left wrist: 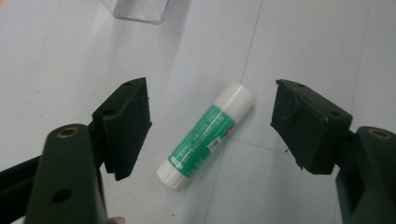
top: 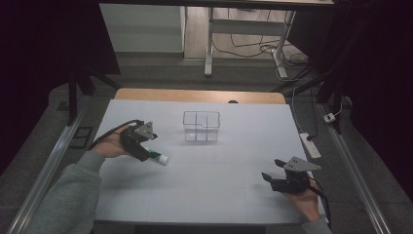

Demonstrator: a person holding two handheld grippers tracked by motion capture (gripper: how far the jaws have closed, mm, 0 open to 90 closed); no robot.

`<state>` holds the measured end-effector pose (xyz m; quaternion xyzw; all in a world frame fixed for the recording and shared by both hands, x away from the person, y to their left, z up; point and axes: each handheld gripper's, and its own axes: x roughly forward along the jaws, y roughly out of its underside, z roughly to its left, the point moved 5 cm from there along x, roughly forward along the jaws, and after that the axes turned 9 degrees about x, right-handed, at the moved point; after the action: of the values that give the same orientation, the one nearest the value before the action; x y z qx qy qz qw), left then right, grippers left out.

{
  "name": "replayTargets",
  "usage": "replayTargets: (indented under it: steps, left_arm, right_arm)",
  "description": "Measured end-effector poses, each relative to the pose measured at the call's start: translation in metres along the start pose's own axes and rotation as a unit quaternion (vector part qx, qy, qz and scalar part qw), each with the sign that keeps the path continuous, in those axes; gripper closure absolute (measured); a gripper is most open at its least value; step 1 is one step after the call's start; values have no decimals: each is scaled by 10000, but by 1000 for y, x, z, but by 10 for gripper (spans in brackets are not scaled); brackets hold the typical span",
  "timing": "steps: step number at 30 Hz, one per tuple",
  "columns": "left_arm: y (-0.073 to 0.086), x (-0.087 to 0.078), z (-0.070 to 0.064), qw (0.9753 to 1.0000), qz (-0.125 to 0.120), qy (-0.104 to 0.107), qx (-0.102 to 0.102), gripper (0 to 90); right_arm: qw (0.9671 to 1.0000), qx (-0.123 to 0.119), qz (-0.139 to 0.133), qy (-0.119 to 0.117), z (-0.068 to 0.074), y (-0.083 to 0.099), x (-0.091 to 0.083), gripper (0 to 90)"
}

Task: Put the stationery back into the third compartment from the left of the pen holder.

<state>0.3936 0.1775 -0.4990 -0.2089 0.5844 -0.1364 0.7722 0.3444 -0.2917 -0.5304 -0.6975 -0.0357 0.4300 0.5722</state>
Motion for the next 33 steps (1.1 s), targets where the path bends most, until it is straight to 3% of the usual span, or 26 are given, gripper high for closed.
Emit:
replayTargets:
  steps: [14,18,24,28,33]
  left_arm:
    - [-5,14,3,9985,224,109,478,283]
    - [-8,20,0,9970,285,254,680,288]
    - [-10,31,-5,9926,388,508,1033,304]
    - [-8,38,-5,9904,480,677,1107,334]
    - [-7,42,-4,9897,450,812,1091,374]
  right_arm:
    - [10000,-9,37,-22,1,1,1,267]
    - [10000,-8,48,-29,1,1,1,267]
    - [10000,-11,57,-25,1,2,1,267]
    - [10000,-16,49,2,0,1,1,266]
    - [10000,-37,69,14,0,2,1,266]
